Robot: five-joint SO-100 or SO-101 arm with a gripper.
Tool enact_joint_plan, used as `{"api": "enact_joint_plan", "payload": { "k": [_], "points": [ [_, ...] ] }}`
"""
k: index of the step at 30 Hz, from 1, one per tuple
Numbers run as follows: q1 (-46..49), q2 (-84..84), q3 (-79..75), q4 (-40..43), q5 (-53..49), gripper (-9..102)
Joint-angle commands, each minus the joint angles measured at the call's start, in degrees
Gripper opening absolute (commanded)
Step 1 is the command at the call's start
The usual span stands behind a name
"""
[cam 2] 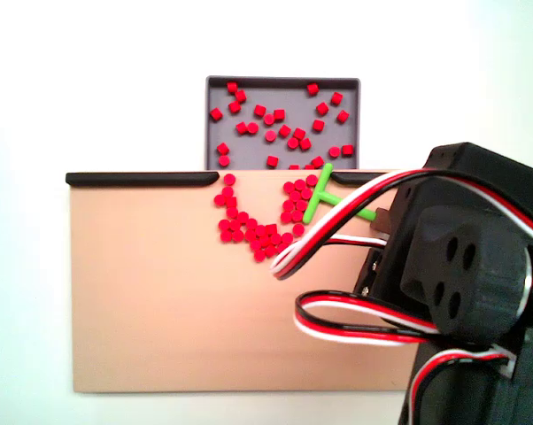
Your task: Push granules from right to the grey container
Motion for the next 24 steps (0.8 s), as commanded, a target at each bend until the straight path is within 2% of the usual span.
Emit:
{"api": "enact_joint_plan", "payload": {
  "k": [1, 24],
  "points": [
    [-0.88, 0.7, -1.67, 0.35, 0.44, 0],
    [-2.37, 1.67, -0.97, 0.44, 2.81, 0]
  ]
}}
